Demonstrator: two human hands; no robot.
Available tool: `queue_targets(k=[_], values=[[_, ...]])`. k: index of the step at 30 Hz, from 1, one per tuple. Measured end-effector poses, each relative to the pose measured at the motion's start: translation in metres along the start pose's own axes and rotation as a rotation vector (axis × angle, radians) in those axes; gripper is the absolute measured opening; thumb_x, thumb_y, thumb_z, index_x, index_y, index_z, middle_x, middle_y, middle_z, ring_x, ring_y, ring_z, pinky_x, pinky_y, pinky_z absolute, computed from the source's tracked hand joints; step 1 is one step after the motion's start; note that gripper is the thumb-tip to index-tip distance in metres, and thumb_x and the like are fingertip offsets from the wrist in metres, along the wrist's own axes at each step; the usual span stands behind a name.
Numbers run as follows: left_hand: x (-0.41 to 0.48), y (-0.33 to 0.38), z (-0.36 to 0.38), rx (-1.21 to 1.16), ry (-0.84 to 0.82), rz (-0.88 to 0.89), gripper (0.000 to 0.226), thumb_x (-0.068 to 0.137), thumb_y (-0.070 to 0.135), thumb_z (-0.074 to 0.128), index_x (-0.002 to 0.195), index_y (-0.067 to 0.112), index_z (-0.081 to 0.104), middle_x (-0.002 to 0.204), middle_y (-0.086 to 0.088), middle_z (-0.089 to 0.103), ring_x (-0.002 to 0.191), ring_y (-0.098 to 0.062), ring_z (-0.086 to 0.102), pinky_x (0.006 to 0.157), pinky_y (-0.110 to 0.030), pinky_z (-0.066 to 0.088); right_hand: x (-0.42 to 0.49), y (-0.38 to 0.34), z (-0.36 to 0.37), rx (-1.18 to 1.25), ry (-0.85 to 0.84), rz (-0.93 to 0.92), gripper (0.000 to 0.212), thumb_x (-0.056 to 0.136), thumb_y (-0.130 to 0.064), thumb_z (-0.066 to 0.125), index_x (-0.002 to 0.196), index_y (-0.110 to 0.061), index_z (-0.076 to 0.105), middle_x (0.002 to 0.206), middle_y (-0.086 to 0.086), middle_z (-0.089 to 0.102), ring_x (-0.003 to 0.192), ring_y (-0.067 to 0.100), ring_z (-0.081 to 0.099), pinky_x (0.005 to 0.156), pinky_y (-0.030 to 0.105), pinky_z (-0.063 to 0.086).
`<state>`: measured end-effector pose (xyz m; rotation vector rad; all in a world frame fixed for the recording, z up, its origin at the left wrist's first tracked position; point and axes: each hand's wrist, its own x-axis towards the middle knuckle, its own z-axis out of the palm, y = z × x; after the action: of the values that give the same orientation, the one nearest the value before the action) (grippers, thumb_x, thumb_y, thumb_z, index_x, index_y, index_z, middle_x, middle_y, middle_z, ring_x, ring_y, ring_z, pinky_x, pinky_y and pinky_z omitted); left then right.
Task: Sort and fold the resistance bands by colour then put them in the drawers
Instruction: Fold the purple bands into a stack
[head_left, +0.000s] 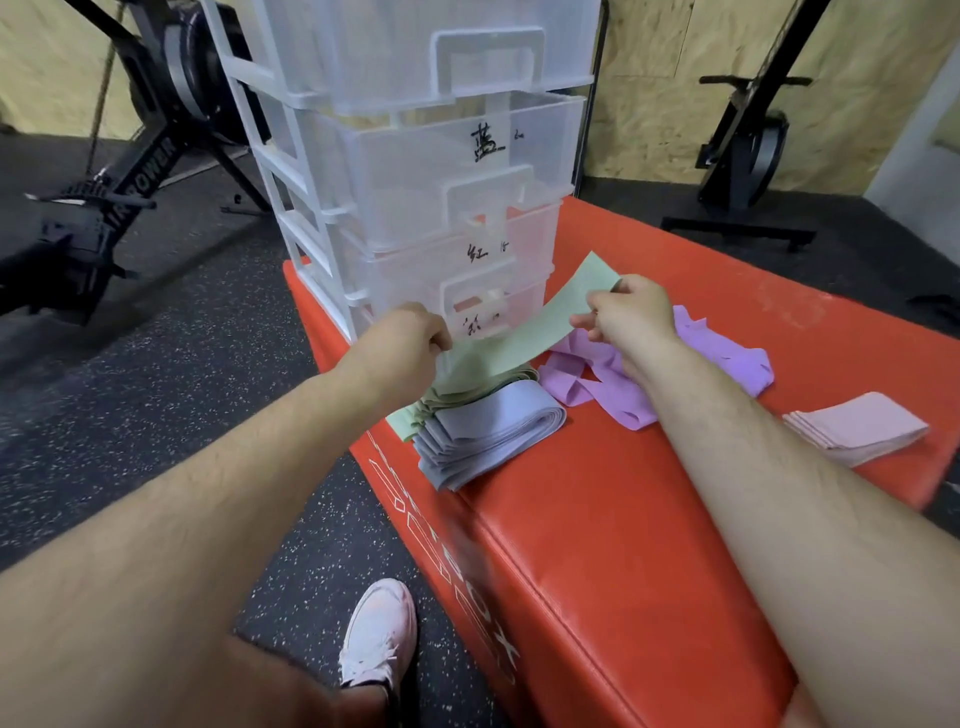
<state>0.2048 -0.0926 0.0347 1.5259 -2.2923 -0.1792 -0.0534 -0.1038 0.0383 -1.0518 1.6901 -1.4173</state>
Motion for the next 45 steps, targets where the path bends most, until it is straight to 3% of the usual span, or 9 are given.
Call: queue_targets(k=[7, 13, 16, 19, 23, 27, 34, 41, 45], values=[[0.004, 0.006, 0.013, 0.269, -0.16, 0.044, 0.037, 0.086, -0.008, 0.047, 0.113, 0.007, 0.067, 0.12, -0.01, 0.05, 0.103, -0.032, 0.055, 0.087, -0.043, 0.051, 0.014, 0.023, -0.001, -0.086, 0.018, 0.058, 0.013, 0.092, 0.001, 0.044, 0.094, -0.01, 0.052, 0.082, 0.009, 0.066, 0.062, 0.01, 0.074, 0.043, 0.021, 0.049], [0.001, 0.005, 0.028, 0.297, -0.084, 0.218, 0.04, 0.087, 0.005, 0.054, 0.119, 0.026, 0.066, 0.13, 0.009, 0.055, 0.129, -0.018, 0.041, 0.103, -0.031, 0.026, 0.012, 0.027, 0.007, -0.535, 0.093, -0.169, 0.041, 0.086, -0.011, 0.057, 0.126, -0.013, 0.059, 0.132, 0.008, 0.05, 0.096, 0.022, 0.06, 0.08, 0.026, 0.045], [0.004, -0.001, 0.028, 0.256, -0.199, 0.166, 0.041, 0.086, 0.005, 0.052, 0.118, 0.028, 0.065, 0.122, 0.01, 0.061, 0.122, -0.019, 0.05, 0.102, -0.032, 0.036, 0.002, 0.027, 0.027, -0.736, -0.16, -0.282, 0.019, 0.087, -0.018, 0.058, 0.092, -0.015, 0.076, 0.098, 0.005, 0.074, 0.092, 0.026, 0.068, 0.073, 0.031, 0.051], [0.0, -0.008, 0.025, 0.164, -0.314, 0.065, 0.043, 0.086, 0.001, 0.049, 0.12, 0.024, 0.063, 0.123, 0.005, 0.061, 0.115, -0.022, 0.056, 0.097, -0.038, 0.046, -0.008, 0.025, 0.043, -0.909, -0.358, -0.172, 0.039, 0.093, -0.045, 0.057, 0.065, -0.018, 0.06, 0.06, -0.001, 0.06, 0.064, 0.025, 0.06, 0.054, 0.027, 0.041], [-0.005, -0.008, 0.018, 0.085, -0.327, 0.02, 0.046, 0.089, 0.001, 0.043, 0.123, 0.024, 0.063, 0.128, 0.003, 0.061, 0.117, -0.021, 0.055, 0.098, -0.035, 0.046, -0.021, 0.016, 0.048, -0.861, -0.43, -0.005, 0.047, 0.083, -0.07, 0.059, 0.075, -0.025, 0.051, 0.073, -0.001, 0.053, 0.07, 0.021, 0.057, 0.059, 0.023, 0.041], [-0.007, -0.004, 0.012, 0.05, -0.337, -0.002, 0.053, 0.088, -0.002, 0.039, 0.128, 0.025, 0.061, 0.131, 0.004, 0.061, 0.118, -0.017, 0.055, 0.091, -0.023, 0.042, -0.031, 0.001, 0.046, -0.698, -0.47, 0.01, 0.035, 0.08, -0.052, 0.076, 0.084, -0.021, 0.061, 0.071, -0.009, 0.053, 0.059, 0.004, 0.048, 0.04, 0.018, 0.037], [-0.009, 0.0, 0.006, -0.025, -0.386, -0.048, 0.058, 0.086, -0.006, 0.038, 0.129, 0.023, 0.061, 0.129, 0.003, 0.063, 0.117, -0.016, 0.057, 0.092, -0.021, 0.044, -0.032, -0.004, 0.059, -0.832, -0.466, -0.014, 0.044, 0.07, -0.055, 0.082, 0.079, -0.021, 0.055, 0.079, -0.007, 0.054, 0.066, 0.006, 0.047, 0.052, 0.025, 0.034], [-0.01, -0.004, 0.007, -0.037, -0.385, -0.056, 0.056, 0.085, -0.006, 0.04, 0.127, 0.023, 0.063, 0.126, 0.003, 0.063, 0.114, -0.015, 0.057, 0.084, -0.018, 0.039, -0.032, -0.003, 0.073, -0.897, -0.446, -0.08, 0.055, 0.047, -0.061, 0.077, 0.083, -0.02, 0.068, 0.08, -0.007, 0.068, 0.076, 0.015, 0.065, 0.082, 0.035, 0.054], [-0.012, -0.006, 0.009, -0.044, -0.348, -0.035, 0.046, 0.085, -0.002, 0.042, 0.117, 0.02, 0.066, 0.116, 0.002, 0.067, 0.108, -0.018, 0.06, 0.089, -0.028, 0.048, -0.035, -0.008, 0.076, -0.906, -0.463, -0.196, 0.038, 0.058, -0.049, 0.08, 0.075, -0.018, 0.065, 0.072, -0.003, 0.064, 0.072, 0.02, 0.064, 0.062, 0.03, 0.047]])
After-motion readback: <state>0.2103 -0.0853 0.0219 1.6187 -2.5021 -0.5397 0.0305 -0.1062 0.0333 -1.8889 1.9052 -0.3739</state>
